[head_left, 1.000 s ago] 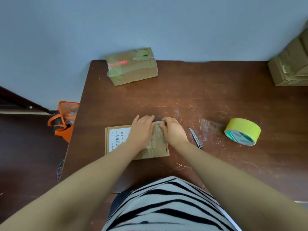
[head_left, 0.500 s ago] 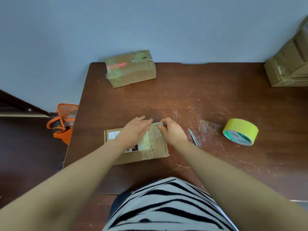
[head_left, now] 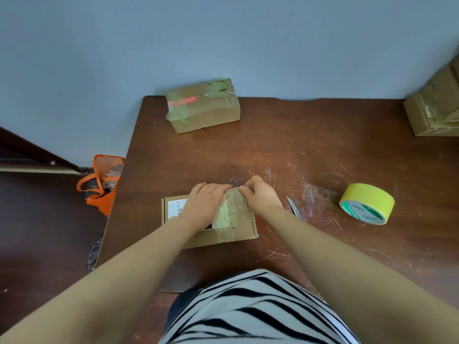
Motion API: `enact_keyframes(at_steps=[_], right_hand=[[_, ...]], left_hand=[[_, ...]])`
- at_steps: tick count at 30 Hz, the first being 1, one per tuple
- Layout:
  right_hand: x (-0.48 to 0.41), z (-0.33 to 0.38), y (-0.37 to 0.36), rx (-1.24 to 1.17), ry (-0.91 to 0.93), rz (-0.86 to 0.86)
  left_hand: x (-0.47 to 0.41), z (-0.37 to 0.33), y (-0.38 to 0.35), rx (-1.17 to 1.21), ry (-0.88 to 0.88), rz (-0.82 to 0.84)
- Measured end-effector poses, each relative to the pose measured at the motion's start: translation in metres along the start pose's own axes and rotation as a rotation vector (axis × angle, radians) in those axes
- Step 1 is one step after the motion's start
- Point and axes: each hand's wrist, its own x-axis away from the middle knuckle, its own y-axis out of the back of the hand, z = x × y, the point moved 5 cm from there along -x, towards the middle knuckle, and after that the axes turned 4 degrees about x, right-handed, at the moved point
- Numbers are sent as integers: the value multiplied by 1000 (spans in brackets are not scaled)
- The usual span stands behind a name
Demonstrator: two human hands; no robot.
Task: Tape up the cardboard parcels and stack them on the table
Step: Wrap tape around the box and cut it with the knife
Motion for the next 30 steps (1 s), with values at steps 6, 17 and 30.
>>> enact_keyframes(at_steps=[6, 17, 30], right_hand=[[26, -17, -6, -180, 27, 12], [35, -24, 13, -33, 25, -43], [30, -119, 155, 707, -277, -468]], left_hand=[[2, 3, 16, 323, 41, -132], [8, -2, 13, 369, 174, -188], [4, -55, -12, -57, 121, 172]])
